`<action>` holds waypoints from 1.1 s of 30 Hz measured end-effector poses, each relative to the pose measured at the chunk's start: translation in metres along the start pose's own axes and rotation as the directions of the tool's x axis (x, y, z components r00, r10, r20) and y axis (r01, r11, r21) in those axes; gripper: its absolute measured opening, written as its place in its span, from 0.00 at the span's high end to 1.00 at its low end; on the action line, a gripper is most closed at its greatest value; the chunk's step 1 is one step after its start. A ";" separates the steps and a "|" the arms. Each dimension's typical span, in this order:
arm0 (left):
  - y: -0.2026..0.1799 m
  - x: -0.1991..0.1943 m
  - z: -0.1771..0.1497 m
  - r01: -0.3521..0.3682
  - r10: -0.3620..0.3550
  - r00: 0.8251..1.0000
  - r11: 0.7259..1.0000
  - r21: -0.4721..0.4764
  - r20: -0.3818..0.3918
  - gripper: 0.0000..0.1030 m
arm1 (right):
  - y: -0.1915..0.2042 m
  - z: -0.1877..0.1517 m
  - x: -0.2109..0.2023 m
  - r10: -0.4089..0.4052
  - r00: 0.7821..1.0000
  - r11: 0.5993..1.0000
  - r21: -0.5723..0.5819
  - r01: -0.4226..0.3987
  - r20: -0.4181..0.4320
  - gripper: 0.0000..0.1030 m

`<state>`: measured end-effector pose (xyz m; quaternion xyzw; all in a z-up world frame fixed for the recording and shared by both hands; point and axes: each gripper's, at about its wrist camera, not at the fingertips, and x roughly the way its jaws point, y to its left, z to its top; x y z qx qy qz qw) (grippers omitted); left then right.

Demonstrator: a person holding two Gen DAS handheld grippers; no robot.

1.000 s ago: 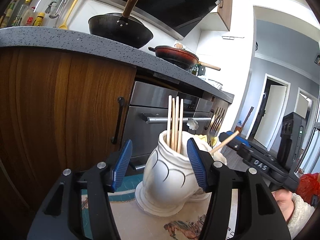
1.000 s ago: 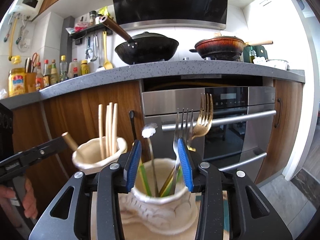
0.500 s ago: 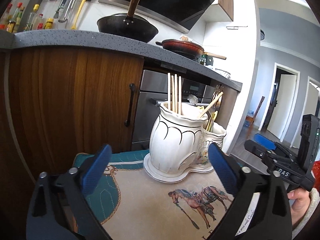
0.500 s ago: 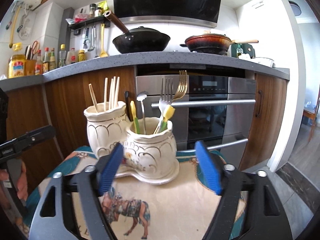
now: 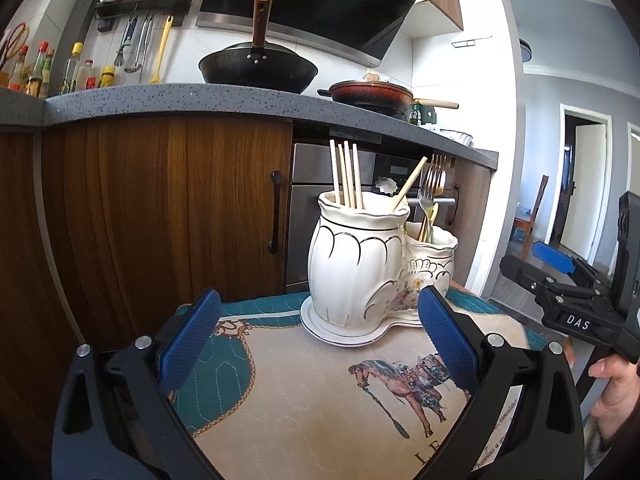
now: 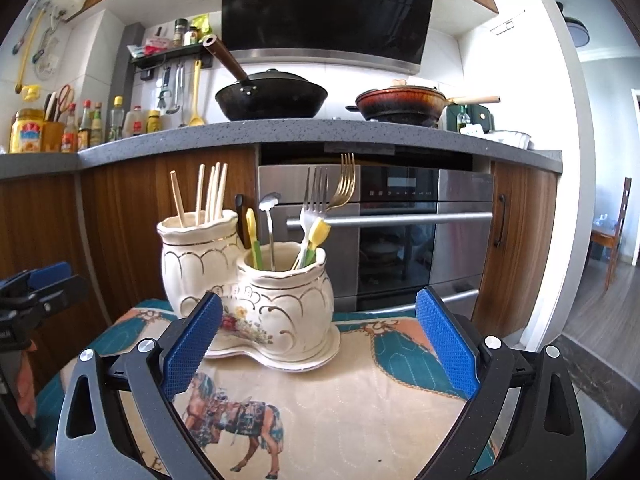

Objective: Organize utensils

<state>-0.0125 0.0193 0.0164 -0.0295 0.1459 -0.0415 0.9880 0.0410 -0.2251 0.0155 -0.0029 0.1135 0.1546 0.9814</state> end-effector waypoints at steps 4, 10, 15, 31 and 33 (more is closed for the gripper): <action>-0.008 -0.002 -0.004 0.004 -0.005 1.000 0.999 0.041 0.011 0.05 | 0.000 -0.001 0.000 0.000 1.000 1.000 0.003 0.000 0.002 0.06; -0.023 -0.001 -0.007 0.012 -0.012 1.000 0.994 0.110 -0.002 0.05 | 0.002 -0.002 0.006 -0.004 1.000 1.000 -0.008 0.004 -0.024 0.05; -0.024 0.000 -0.007 0.017 -0.017 1.000 0.993 0.116 -0.007 0.05 | 0.001 -0.001 0.007 -0.004 0.999 1.000 -0.006 0.004 -0.032 0.05; -0.022 0.000 -0.007 0.015 -0.015 1.000 0.995 0.102 -0.008 0.05 | 0.004 -0.001 0.007 -0.007 1.000 1.000 -0.021 0.006 -0.030 0.05; -0.022 0.000 -0.007 0.015 -0.014 1.000 0.995 0.102 -0.009 0.05 | 0.004 -0.001 0.007 -0.007 1.000 1.000 -0.021 0.006 -0.030 0.05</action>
